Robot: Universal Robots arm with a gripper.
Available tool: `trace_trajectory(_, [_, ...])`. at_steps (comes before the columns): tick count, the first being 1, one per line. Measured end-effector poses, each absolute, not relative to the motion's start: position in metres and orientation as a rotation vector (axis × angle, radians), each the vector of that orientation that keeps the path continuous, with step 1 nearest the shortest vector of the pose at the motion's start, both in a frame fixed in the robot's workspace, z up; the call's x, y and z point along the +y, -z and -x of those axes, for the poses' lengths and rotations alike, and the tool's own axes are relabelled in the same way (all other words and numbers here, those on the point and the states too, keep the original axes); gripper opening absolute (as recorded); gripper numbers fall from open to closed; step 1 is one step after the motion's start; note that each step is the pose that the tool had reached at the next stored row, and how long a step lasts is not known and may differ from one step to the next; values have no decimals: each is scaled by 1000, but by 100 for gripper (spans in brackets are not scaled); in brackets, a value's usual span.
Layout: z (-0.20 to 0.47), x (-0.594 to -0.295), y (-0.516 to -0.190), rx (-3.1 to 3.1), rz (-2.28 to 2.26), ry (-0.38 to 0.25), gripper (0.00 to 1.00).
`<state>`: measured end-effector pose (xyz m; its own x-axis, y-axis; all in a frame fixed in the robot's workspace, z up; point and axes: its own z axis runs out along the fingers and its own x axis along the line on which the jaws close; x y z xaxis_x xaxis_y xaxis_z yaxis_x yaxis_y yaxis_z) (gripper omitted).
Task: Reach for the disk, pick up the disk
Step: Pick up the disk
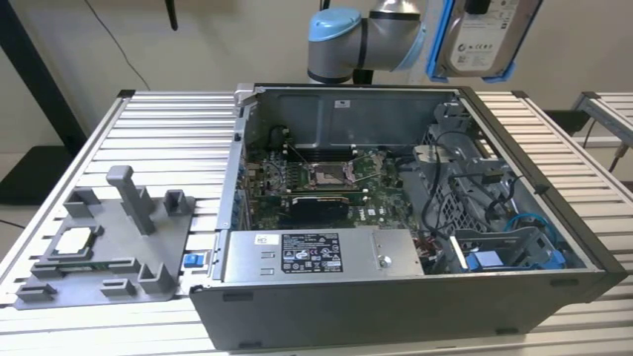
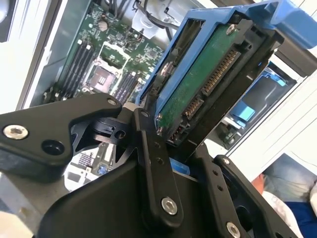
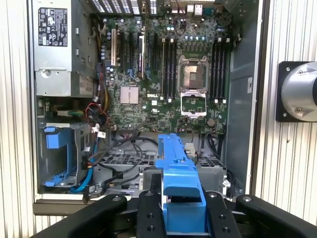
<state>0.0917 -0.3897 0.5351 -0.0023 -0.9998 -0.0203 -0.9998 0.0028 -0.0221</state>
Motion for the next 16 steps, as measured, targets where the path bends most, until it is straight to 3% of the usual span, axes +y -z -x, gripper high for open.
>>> trace_trajectory(16, [-92,-422,-534,2204,2198,0,0])
